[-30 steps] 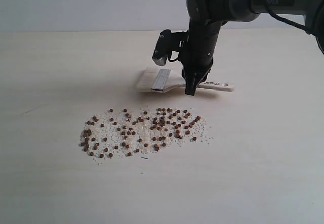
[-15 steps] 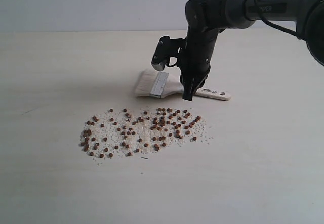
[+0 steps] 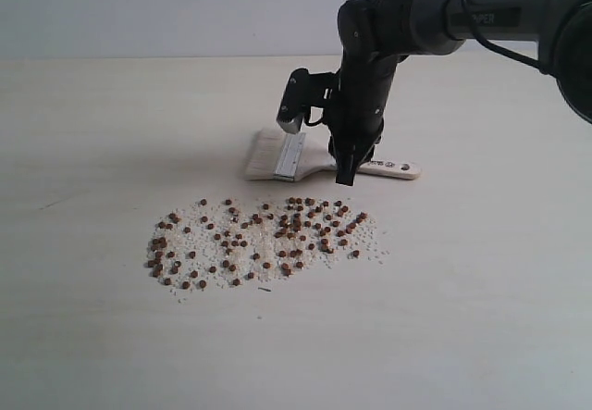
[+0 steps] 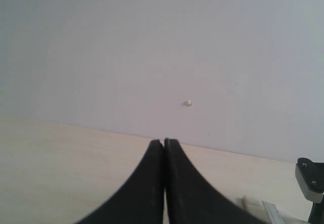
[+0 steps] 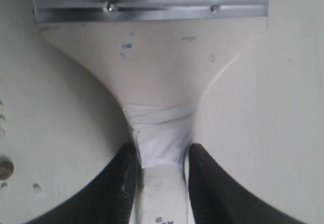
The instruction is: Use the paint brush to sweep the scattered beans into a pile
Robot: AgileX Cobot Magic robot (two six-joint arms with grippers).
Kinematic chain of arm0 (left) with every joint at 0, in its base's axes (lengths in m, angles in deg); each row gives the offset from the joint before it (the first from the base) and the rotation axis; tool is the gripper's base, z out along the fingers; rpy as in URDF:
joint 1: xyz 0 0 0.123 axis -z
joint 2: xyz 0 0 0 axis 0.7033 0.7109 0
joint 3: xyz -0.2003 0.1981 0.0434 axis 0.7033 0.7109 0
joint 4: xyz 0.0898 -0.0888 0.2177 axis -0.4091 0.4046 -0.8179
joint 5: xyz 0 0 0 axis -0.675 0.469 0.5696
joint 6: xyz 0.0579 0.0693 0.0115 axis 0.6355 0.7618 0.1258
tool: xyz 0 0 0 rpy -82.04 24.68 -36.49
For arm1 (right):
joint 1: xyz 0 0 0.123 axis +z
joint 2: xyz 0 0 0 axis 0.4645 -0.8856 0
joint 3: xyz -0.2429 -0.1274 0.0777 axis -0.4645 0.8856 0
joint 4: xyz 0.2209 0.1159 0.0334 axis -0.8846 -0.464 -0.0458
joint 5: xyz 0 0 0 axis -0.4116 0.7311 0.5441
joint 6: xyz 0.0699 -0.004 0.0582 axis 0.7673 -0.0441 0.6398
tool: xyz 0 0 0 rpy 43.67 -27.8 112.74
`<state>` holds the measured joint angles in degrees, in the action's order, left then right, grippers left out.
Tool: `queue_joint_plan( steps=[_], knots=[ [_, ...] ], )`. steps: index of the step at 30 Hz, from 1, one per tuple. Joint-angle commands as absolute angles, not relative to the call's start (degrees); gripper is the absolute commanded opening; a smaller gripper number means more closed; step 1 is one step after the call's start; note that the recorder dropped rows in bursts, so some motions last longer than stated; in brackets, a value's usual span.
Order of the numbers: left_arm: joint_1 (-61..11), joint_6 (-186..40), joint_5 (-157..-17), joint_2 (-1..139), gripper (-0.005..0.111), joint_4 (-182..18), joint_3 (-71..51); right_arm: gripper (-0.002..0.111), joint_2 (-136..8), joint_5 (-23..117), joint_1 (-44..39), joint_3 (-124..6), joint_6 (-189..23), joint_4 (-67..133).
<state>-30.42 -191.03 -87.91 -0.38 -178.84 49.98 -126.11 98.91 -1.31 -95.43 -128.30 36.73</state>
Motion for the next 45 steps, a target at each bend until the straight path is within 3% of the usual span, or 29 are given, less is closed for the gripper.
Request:
queue_joint_plan(
  steps=[1,14,34,45],
  knots=[
    [-30.15,-191.07,-88.1,-0.41,0.0,-178.87,50.1,0.045,-126.59,99.34,-1.37,-95.4,-128.8,37.6],
    [-30.15,-191.07,-88.1,-0.41,0.0,-178.87,50.1,0.067,-126.59,96.05,-1.37,-95.4,-136.14,37.6],
    [-30.15,-191.07,-88.1,-0.41,0.0,-178.87,50.1,0.065,-126.71,96.86,-1.37,-95.4,-133.17,36.97],
    [-30.15,-191.07,-88.1,-0.41,0.0,-178.87,50.1,0.065,-126.08,99.37,-1.37,-95.4,-144.14,34.16]
  ],
)
